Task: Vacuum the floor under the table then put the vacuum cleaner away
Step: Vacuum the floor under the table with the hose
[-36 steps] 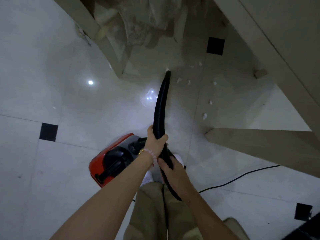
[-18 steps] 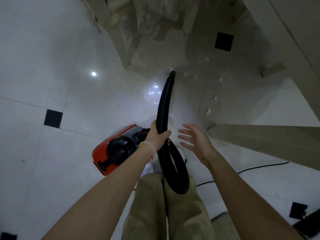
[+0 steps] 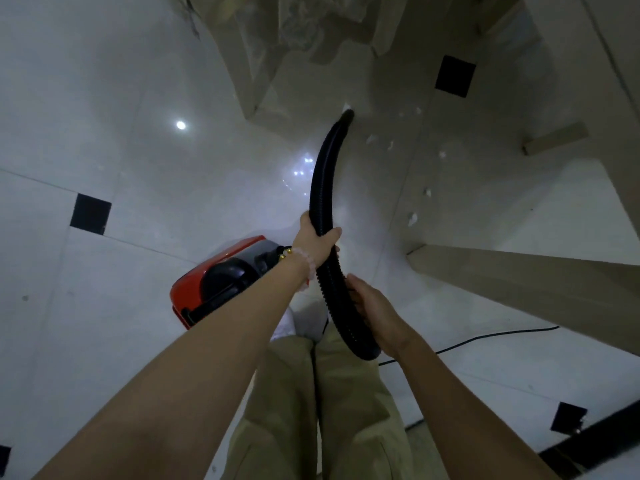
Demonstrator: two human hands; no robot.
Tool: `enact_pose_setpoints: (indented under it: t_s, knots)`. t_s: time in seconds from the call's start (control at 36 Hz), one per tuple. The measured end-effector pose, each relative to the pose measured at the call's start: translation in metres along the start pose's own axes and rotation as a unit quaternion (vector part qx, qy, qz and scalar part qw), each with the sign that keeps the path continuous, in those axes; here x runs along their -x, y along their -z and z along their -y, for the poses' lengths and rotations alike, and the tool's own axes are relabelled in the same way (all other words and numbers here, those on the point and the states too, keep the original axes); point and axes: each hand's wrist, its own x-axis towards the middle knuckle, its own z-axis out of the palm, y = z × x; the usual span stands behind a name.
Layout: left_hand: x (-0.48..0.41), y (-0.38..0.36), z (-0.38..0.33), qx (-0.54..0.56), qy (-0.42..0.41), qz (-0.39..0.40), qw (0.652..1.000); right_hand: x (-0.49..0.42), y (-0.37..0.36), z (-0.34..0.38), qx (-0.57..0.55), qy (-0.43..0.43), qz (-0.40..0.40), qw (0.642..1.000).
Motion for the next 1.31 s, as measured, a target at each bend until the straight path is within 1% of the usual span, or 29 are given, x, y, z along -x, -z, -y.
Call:
enact_pose_setpoints:
  t_s: [0.08, 0.22, 0.33, 0.44, 0.47, 0.56, 0.61, 0.75, 0.83, 0.89, 0.94, 1.0, 1.08, 1.17, 1.22, 1.31]
  knots:
    - [-0.007, -0.003, -0.010, -0.013, 0.001, 0.021, 1.000, 0.002, -0.003, 0.004, -0.015, 0.022, 0.032, 0.999]
    - [-0.016, -0.005, -0.025, -0.033, 0.003, 0.025, 0.999, 0.002, -0.006, 0.019, 0.011, 0.063, 0.068, 0.996]
    - [-0.020, -0.002, -0.032, -0.047, 0.003, 0.029, 0.998, 0.001, -0.002, 0.028, 0.022, 0.097, 0.073, 0.992]
    - [-0.019, 0.002, -0.034, -0.035, 0.006, 0.040, 0.999, 0.000, 0.001, 0.032, 0.014, 0.095, 0.074, 0.993]
    - [-0.017, 0.002, -0.034, -0.031, 0.007, 0.044, 0.999, -0.002, 0.002, 0.034, 0.011, 0.088, 0.068, 0.994]
    - [-0.011, 0.002, -0.028, -0.034, -0.001, 0.042, 0.999, -0.010, 0.005, 0.044, 0.029, 0.082, 0.004, 0.996]
    - [-0.005, 0.000, -0.022, -0.053, -0.012, 0.035, 0.998, -0.018, 0.007, 0.053, 0.021, 0.087, -0.025, 0.996]
    - [0.018, -0.007, -0.001, -0.085, -0.035, 0.026, 0.995, -0.037, 0.000, 0.075, 0.016, 0.099, -0.029, 0.994]
    - [0.033, -0.012, 0.004, -0.076, -0.049, 0.039, 0.995, -0.047, -0.007, 0.085, 0.003, 0.090, -0.018, 0.996]
    - [0.042, -0.017, 0.007, -0.098, -0.062, 0.057, 0.992, -0.054, -0.010, 0.089, -0.017, 0.080, -0.020, 0.996]
    - [0.047, -0.020, 0.011, -0.092, -0.067, 0.052, 0.992, -0.060, -0.012, 0.091, -0.056, 0.068, -0.028, 0.996]
    - [0.052, -0.020, 0.015, -0.090, -0.056, 0.051, 0.993, -0.063, -0.014, 0.092, -0.096, 0.062, -0.030, 0.993]
    - [0.057, -0.018, 0.021, -0.087, -0.035, 0.071, 0.993, -0.066, -0.015, 0.091, -0.160, 0.072, -0.044, 0.984]
    - [0.062, -0.015, 0.028, -0.091, -0.029, 0.074, 0.993, -0.070, -0.011, 0.090, -0.184, 0.092, -0.059, 0.977]
    - [0.065, -0.015, 0.032, -0.054, -0.007, 0.082, 0.995, -0.071, -0.011, 0.090, -0.176, 0.091, -0.061, 0.978]
    - [0.067, -0.017, 0.036, 0.028, 0.026, 0.097, 0.995, -0.071, -0.010, 0.087, -0.161, 0.086, -0.064, 0.981]
